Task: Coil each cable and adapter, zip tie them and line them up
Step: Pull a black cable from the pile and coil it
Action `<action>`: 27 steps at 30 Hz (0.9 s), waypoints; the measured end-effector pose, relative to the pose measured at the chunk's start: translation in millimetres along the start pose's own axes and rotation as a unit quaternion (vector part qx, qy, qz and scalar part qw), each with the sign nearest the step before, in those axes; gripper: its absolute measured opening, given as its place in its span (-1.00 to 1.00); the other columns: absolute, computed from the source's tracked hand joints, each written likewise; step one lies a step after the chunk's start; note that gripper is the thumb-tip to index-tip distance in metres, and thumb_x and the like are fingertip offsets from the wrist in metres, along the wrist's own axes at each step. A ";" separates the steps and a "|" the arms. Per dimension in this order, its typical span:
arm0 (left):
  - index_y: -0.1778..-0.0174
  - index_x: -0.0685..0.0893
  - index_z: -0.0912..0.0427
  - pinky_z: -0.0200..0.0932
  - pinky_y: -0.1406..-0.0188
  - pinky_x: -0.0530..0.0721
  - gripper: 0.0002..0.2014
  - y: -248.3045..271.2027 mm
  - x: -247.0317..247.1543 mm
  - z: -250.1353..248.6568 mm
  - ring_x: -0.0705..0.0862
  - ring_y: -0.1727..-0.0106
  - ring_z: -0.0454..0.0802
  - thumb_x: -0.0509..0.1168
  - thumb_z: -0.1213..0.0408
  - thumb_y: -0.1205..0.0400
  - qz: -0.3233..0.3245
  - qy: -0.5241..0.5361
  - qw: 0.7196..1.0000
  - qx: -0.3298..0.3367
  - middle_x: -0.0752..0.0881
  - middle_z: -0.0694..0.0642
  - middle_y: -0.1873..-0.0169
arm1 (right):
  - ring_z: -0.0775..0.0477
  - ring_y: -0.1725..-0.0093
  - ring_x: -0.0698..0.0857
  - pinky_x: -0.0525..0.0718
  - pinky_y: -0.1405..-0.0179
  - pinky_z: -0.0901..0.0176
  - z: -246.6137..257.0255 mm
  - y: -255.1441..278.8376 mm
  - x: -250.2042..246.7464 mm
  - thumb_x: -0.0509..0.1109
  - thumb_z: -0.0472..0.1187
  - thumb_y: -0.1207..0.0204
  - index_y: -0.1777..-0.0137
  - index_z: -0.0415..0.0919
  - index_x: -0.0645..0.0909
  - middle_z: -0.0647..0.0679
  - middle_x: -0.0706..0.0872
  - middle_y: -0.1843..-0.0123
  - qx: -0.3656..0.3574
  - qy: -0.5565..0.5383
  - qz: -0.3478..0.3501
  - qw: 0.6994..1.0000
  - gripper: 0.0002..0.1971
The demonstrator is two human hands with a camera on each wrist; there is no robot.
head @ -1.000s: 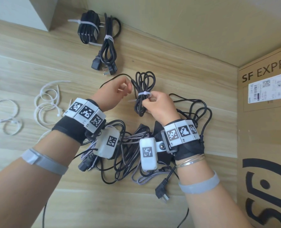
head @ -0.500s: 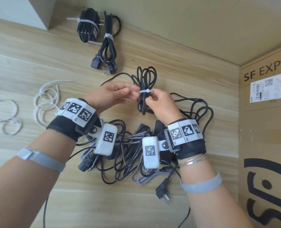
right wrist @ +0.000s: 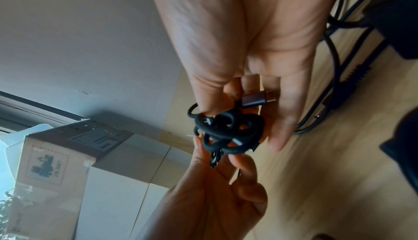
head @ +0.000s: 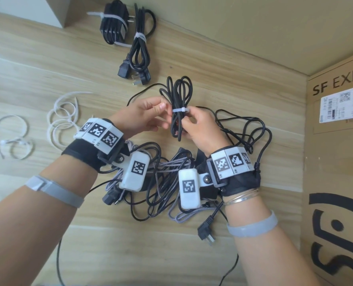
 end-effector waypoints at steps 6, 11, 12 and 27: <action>0.15 0.56 0.20 -0.32 0.27 0.53 -0.76 3.9 0.8 0.5 0.66 0.24 -0.16 0.05 0.19 -0.69 0.038 0.054 0.998 0.008 0.70 -0.05 0.32 | -0.32 -0.04 0.74 0.74 -0.05 -0.24 -0.9 4.6 2.3 0.16 -0.36 -0.59 0.07 0.02 0.61 -0.31 0.74 -0.01 0.000 -0.050 -0.004 0.999 -0.73; 0.24 0.55 0.17 -0.34 0.34 0.52 -0.80 2.9 0.4 0.2 0.70 0.34 -0.19 0.10 0.30 -0.68 -0.017 0.022 0.999 -0.024 0.71 -0.06 0.39 | -0.32 -0.02 0.75 0.75 -0.05 -0.21 -3.2 4.7 3.9 0.17 -0.36 -0.61 -0.06 -0.12 0.63 -0.27 0.75 0.01 -0.005 -0.042 0.012 0.999 -0.77; 0.25 0.55 0.16 -0.34 0.35 0.52 -0.80 3.0 -0.4 -0.7 0.69 0.36 -0.20 0.13 0.29 -0.67 -0.031 0.013 0.999 -0.023 0.70 -0.06 0.40 | -0.32 -0.01 0.75 0.74 -0.06 -0.23 -4.1 4.6 4.2 0.18 -0.35 -0.60 -0.06 -0.09 0.64 -0.23 0.76 0.04 -0.007 -0.035 0.013 0.999 -0.76; 0.28 0.67 0.18 -0.26 0.24 0.73 -0.89 5.7 -5.6 -16.6 0.77 0.25 -0.06 0.35 0.32 -0.56 -0.133 -0.208 0.969 0.002 0.78 0.17 0.28 | -0.46 0.12 0.70 0.67 0.04 -0.42 -9.3 8.6 9.4 0.10 0.06 -0.36 0.11 0.39 0.64 -0.30 0.75 0.15 -0.036 0.061 0.006 0.997 -0.71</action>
Point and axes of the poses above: each hand's wrist, its own y-axis away from the middle knuckle, its own x-axis out of the palm, z = x × y, the point moved 4 cm from there along -y, towards the middle knuckle
